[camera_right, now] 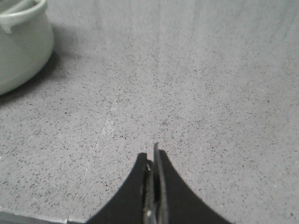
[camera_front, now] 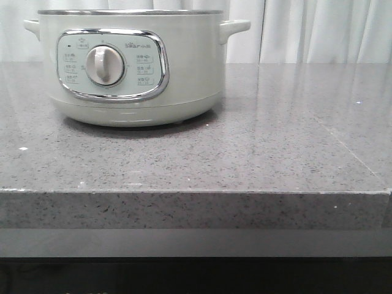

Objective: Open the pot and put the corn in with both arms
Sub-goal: 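Withdraw the right gripper and move the held lid over the pot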

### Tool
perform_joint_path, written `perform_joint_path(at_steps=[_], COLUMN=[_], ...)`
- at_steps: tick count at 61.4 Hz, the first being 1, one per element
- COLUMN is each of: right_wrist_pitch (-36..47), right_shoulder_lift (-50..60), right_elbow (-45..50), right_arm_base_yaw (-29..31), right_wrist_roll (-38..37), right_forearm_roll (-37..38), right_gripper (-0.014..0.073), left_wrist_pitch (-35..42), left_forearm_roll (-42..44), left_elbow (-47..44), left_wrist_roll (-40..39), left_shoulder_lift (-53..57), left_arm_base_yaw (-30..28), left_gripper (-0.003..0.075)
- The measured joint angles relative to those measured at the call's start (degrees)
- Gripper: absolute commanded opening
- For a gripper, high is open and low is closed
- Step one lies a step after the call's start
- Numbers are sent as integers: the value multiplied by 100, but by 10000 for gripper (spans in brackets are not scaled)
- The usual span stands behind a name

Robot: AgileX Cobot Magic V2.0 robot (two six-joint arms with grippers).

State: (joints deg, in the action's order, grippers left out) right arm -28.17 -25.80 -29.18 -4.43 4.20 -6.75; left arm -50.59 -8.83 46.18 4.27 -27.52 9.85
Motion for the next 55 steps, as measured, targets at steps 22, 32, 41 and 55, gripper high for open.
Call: perform_joint_path(at_steps=[22,32,41,55], right_wrist_pitch=[-261,-204,-191,-178], right_shoulder_lift=[1508,1516,1516,1516], right_elbow=[688,699,699,699], right_arm_base_yaw=[0,0,0,0], right_wrist_roll=[0,-4,-4,-4], right_forearm_roll=[-93,-93,-93,-93], right_gripper=[-109,-109,-109,-109], left_wrist_pitch=[-36,-60,-182,-460], left_forearm_roll=[-150,-396,-779,-1273], left_elbow=[639,1783,2892,4553], left_wrist_roll=[0,0,319,863], left_shoulder_lift=[-1038,-2027,-3013,-4707], left_arm_base_yaw=[0,0,0,354], left_gripper=[83,83,83,83])
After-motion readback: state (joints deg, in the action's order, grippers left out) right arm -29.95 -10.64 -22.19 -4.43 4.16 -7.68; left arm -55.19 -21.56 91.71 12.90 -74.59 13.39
